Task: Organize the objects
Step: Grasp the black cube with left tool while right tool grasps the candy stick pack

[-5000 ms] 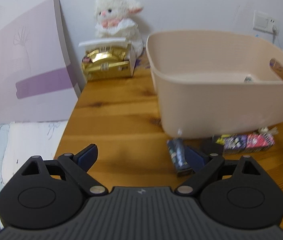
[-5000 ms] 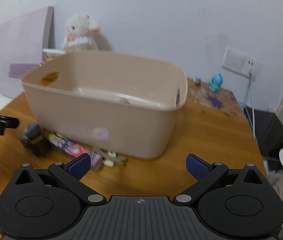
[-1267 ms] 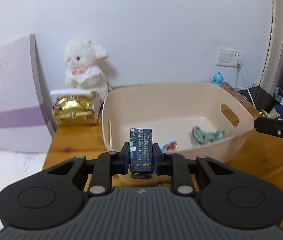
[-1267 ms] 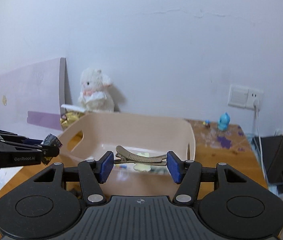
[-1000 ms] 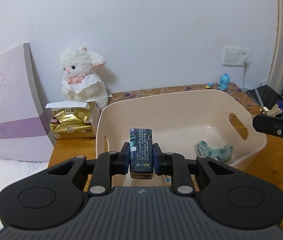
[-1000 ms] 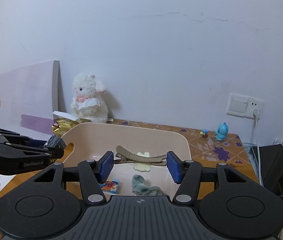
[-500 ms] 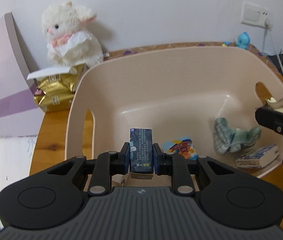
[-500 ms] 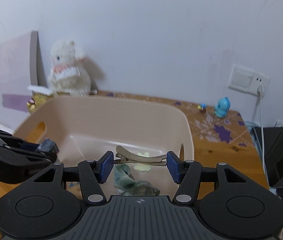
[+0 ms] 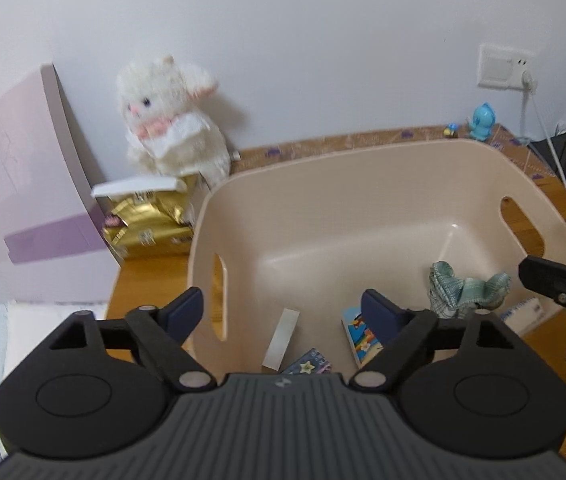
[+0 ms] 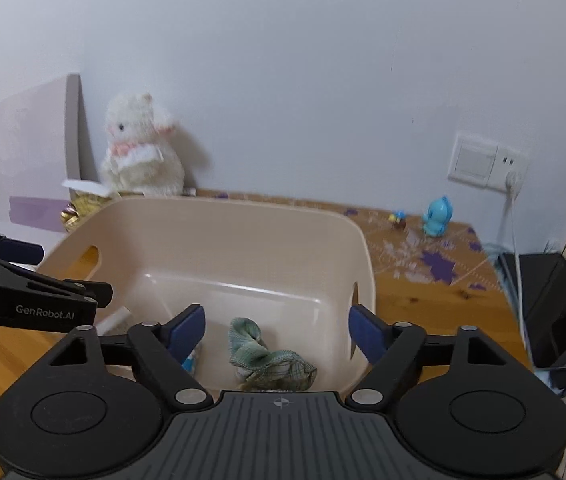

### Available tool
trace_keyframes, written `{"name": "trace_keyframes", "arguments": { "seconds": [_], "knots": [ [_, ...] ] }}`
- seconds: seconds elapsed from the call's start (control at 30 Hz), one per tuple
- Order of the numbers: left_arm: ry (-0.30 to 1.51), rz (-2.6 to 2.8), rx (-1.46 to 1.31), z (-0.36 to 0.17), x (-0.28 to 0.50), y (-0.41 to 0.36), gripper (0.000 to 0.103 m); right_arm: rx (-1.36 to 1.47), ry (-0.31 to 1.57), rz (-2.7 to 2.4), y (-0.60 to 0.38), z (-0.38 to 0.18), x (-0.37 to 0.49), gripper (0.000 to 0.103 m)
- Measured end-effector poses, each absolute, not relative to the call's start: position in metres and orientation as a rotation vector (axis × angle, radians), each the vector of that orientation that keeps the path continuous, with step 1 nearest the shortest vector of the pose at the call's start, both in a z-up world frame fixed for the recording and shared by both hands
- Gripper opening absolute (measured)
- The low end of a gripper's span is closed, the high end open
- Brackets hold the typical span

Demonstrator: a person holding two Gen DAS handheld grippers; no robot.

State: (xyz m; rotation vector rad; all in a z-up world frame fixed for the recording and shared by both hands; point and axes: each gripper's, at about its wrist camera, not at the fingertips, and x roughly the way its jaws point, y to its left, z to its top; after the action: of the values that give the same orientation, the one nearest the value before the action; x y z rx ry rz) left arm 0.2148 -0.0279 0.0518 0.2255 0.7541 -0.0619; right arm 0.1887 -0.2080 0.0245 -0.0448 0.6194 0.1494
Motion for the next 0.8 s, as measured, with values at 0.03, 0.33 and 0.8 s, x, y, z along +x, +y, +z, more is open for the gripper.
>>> {"name": "trace_keyframes", "arguments": {
  "seconds": [0.03,0.33,0.8],
  "knots": [
    [0.739,-0.066,0.232,0.054,0.209,-0.026,0.091,-0.042,0.610,0.158,-0.209,0.028,0.182,0.092],
    [0.711,-0.079,0.246,0.055,0.163,-0.004,0.094,-0.058,0.603,0.207,-0.206,0.026,0.144,0.100],
    [0.814,-0.071,0.213,-0.001,0.135,0.026,0.094,-0.071,0.795,0.286,-0.180,-0.053,0.141,0.102]
  ]
}}
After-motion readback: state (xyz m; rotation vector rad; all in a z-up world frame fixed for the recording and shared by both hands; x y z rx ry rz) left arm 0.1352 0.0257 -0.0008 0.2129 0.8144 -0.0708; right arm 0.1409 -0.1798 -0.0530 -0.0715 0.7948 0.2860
